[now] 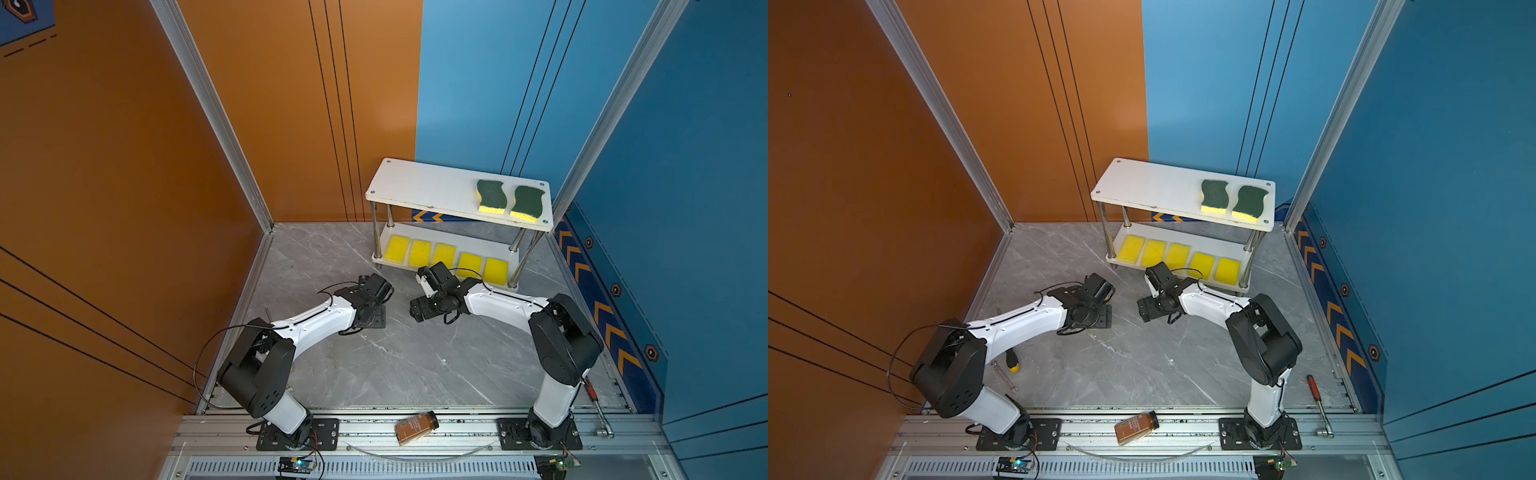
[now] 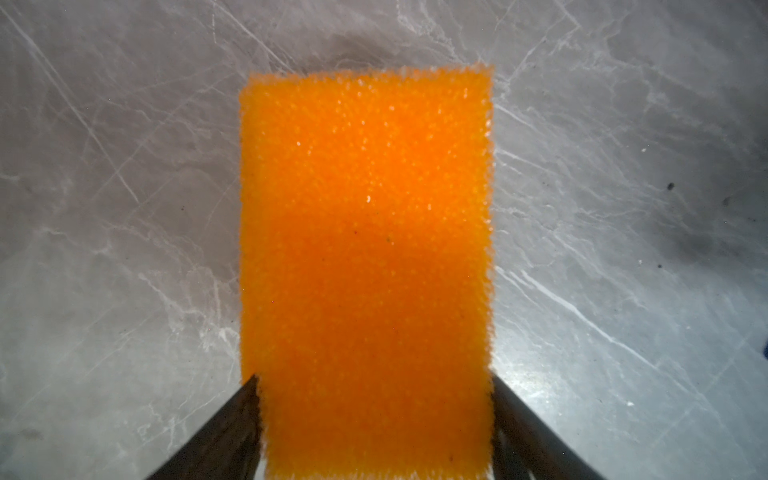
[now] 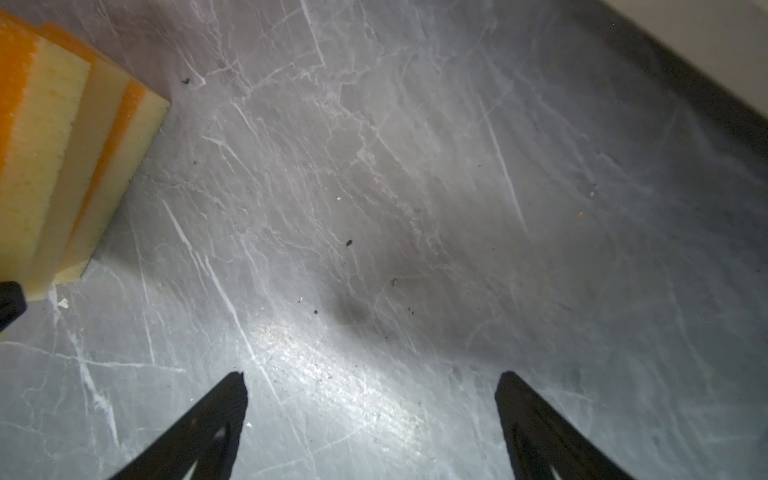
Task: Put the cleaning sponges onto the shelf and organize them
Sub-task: 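Close the left gripper on the top orange sponge and lift it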
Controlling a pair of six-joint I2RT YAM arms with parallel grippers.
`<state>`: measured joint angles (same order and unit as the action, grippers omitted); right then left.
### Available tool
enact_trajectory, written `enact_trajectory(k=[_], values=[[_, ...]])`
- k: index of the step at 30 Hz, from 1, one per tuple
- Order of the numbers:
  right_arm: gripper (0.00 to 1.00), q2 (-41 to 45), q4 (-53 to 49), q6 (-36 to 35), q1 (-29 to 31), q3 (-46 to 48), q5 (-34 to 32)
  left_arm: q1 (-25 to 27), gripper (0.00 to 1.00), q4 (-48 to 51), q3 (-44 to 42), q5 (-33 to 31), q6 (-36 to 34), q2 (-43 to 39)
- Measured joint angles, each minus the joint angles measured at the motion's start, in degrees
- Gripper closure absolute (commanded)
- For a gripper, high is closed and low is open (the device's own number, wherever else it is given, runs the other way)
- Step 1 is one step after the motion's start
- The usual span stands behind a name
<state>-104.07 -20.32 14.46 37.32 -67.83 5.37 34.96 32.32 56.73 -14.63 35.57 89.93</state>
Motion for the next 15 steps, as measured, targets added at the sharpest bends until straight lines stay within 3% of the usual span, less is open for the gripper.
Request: enact_trajectory(k=[15], values=[[0.08, 0.00, 0.00, 0.20, 0.00, 0.09, -0.02, 0.37, 0.32, 0.11, 0.00, -0.61, -0.07, -0.04]])
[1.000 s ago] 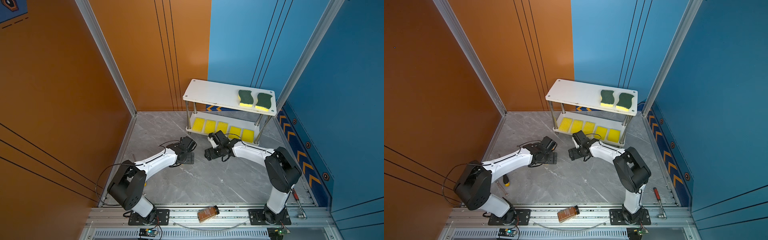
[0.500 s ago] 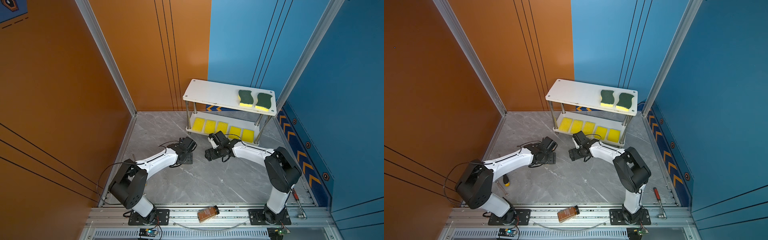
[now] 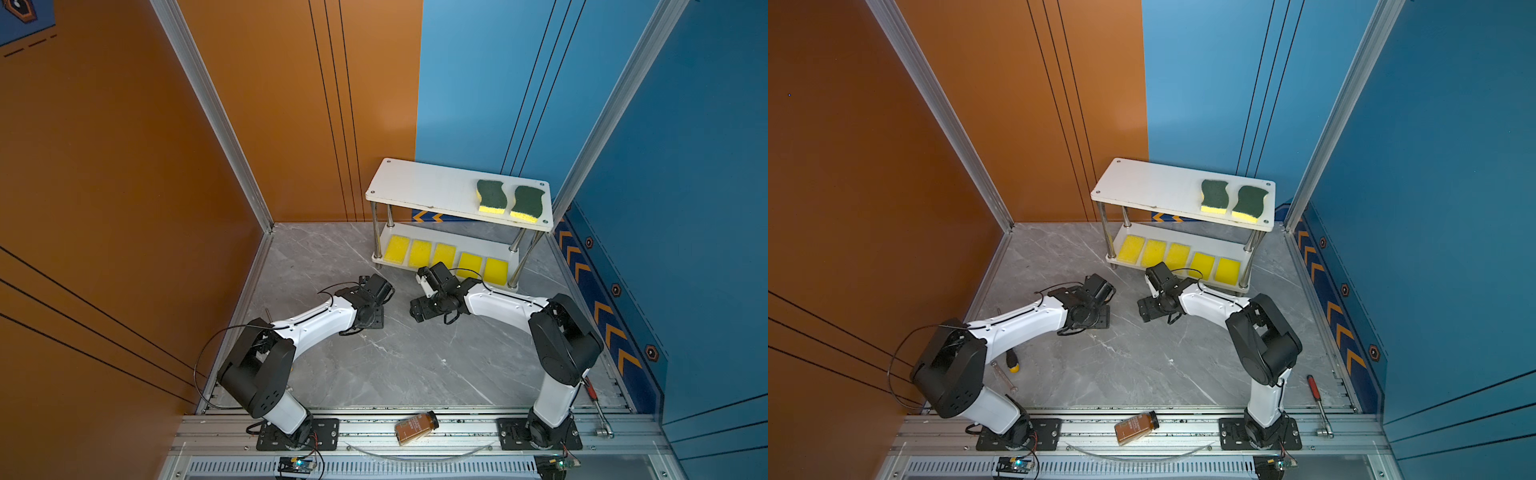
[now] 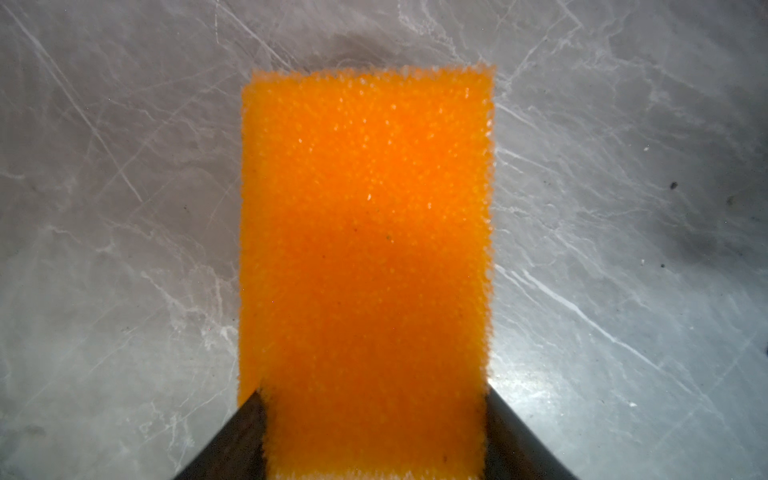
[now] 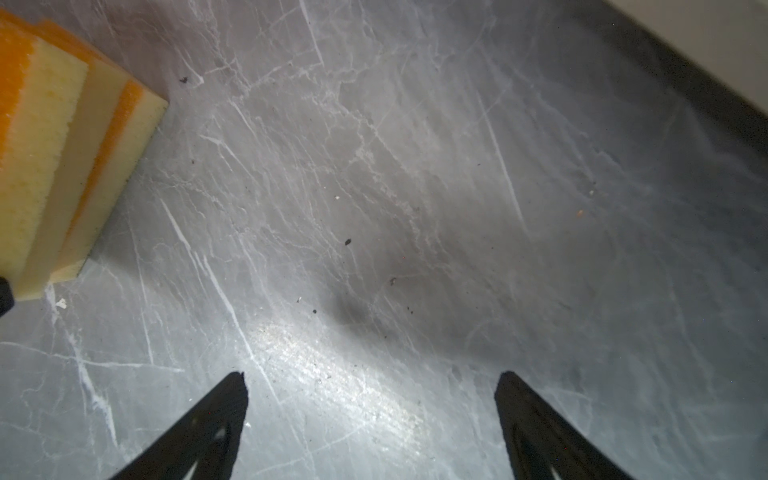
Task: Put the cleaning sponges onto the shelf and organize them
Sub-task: 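Close the left gripper on the top orange sponge and lift it, then carry the orange sponge with the left gripper up over the top shelf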
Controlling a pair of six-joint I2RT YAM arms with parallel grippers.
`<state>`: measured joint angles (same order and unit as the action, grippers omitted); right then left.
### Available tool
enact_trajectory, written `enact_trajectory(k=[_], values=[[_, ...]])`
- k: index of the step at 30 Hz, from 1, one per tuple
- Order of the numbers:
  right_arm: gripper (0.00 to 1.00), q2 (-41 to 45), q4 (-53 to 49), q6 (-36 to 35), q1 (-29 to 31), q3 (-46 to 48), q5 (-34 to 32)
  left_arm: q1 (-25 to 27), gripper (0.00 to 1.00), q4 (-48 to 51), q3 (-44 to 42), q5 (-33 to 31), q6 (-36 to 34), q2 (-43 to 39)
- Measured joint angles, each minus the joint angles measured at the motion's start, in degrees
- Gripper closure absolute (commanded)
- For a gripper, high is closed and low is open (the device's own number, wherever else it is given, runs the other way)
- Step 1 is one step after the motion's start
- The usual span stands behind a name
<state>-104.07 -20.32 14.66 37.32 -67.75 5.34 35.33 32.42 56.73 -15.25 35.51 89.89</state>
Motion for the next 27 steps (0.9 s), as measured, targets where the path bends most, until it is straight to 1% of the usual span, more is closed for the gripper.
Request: enact_trajectory(k=[7, 14, 19, 27], values=[[0.08, 0.00, 0.00, -0.02, 0.00, 0.00, 0.02, 0.26, 0.36, 0.00, 0.00, -1.01, -0.13, -1.84], [0.08, -0.15, 0.00, -0.02, 0.00, 0.00, 0.02, 0.37, 0.37, 0.24, 0.15, -1.05, -0.79, -4.90], [0.07, -0.92, -0.02, 0.00, 0.00, 0.00, 0.02, 0.37, 0.38, 1.22, 3.45, -1.03, -2.10, -6.45], [0.07, -3.45, -0.07, -0.02, 0.15, -0.26, 0.00, 0.92, 0.39, 2.05, 6.88, -1.01, -4.39, -11.28]])
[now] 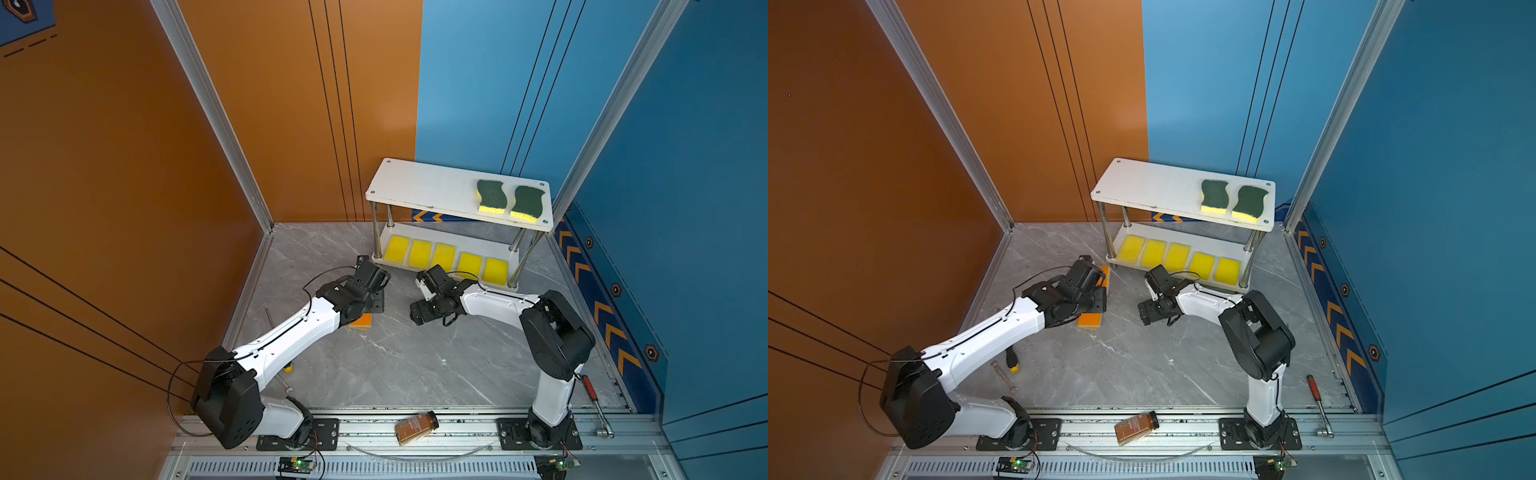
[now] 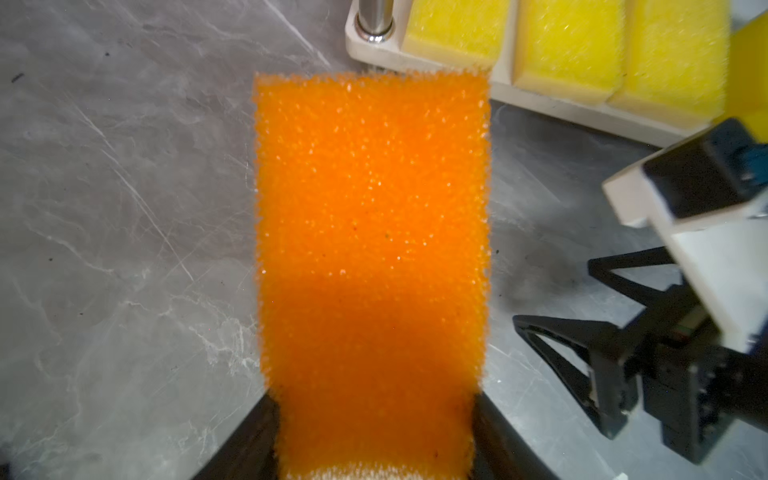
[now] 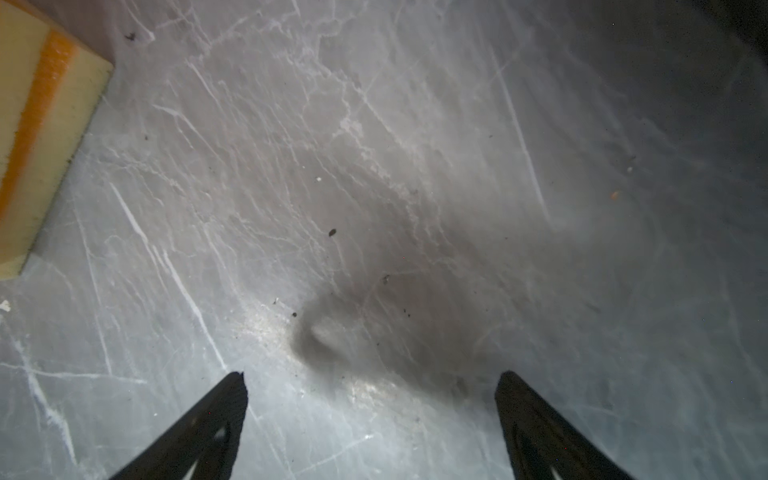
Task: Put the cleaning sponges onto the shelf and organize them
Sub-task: 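Carry the orange sponge with the left gripper up over the top shelf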
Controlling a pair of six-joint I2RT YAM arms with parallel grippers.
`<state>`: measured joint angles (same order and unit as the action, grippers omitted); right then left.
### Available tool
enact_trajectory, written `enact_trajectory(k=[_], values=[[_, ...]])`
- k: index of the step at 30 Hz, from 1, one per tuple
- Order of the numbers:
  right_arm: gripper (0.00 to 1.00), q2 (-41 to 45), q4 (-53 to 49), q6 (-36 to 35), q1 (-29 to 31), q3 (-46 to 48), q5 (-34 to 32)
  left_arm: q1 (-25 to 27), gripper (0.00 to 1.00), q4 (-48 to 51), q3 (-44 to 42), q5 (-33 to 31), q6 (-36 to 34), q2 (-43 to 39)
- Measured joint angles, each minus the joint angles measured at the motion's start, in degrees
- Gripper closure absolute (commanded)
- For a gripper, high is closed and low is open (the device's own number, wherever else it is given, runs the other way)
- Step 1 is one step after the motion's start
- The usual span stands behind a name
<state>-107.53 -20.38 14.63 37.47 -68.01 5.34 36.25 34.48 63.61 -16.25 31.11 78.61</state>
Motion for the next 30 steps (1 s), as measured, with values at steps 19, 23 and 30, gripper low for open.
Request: enact_trajectory(k=[19, 23, 30], values=[[0.07, -0.42, -0.13, 0.00, 0.61, -0.07, -1.05, 0.44, 0.41, 1.42, 14.23, 0.63, -7.74, -3.45], [0.07, -0.55, -0.15, 0.00, 0.98, -0.07, -1.07, 0.63, 0.41, 1.55, 19.63, 1.25, -9.73, -1.92], [0.07, -0.79, -0.13, 0.00, 1.44, -0.07, -1.42, 1.25, 0.43, 1.73, 28.52, 1.97, -13.20, 2.95]])
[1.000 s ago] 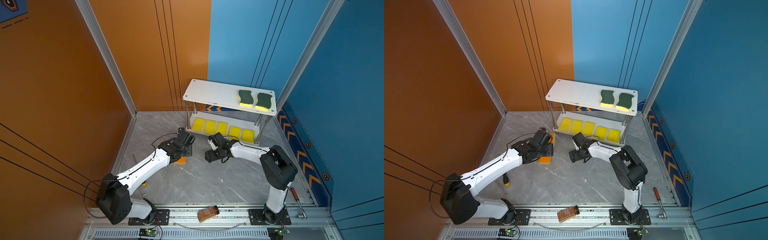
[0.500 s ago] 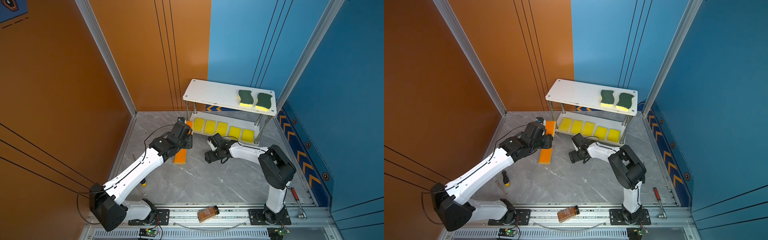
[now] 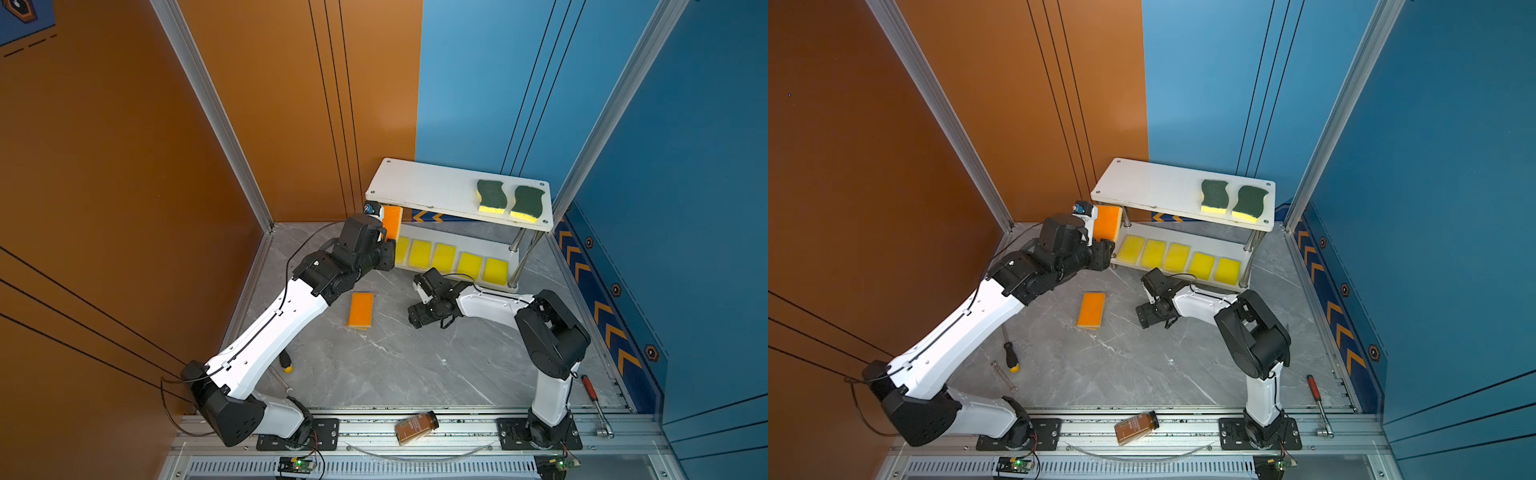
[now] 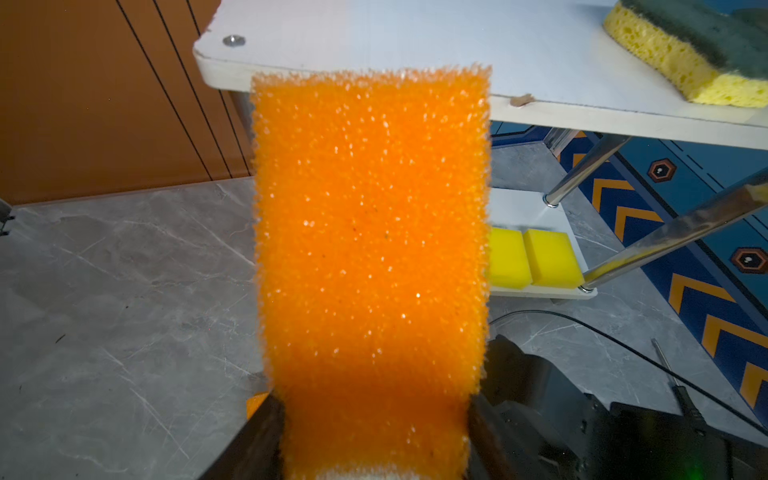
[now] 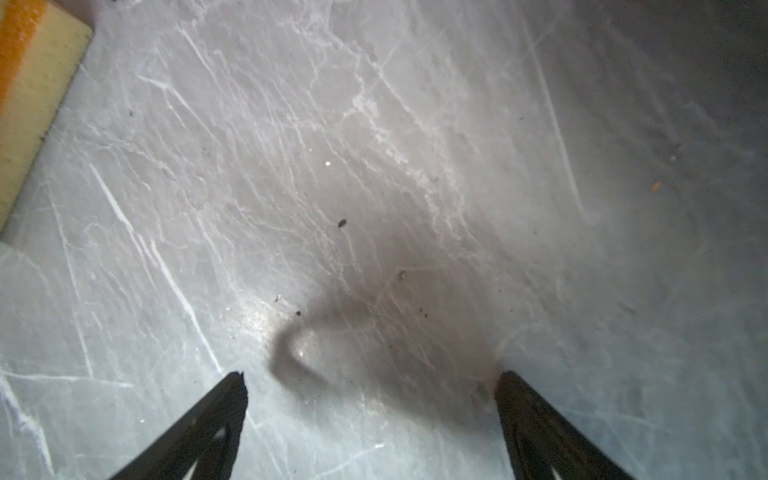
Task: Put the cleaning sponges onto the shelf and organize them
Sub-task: 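Carry the orange sponge with the left gripper up over the top shelf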
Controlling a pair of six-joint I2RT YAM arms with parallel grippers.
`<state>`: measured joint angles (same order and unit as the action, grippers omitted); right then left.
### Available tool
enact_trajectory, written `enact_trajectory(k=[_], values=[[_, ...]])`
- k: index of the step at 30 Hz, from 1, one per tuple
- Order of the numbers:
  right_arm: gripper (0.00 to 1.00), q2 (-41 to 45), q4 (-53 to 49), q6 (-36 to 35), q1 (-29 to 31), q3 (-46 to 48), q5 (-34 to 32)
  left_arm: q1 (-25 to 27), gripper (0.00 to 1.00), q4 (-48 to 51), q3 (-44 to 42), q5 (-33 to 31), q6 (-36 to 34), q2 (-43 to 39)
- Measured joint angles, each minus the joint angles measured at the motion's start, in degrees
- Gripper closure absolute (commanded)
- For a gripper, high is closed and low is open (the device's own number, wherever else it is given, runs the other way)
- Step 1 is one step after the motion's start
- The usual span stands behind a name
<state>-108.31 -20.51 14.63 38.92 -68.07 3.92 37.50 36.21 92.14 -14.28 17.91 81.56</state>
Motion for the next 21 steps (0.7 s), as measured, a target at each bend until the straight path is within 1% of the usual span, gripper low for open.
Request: enact_trajectory(k=[12, 21], values=[[0.07, -0.07, 0.15, -0.02, 0.68, 0.22, -1.09, 1.86, 0.43, 0.22, 16.31, 0.87, -4.70, 10.25], [0.07, 0.22, 2.12, -0.11, 3.30, 1.51, -2.86, 3.56, 0.43, 0.42, 28.87, 1.33, -6.60, 19.52]])
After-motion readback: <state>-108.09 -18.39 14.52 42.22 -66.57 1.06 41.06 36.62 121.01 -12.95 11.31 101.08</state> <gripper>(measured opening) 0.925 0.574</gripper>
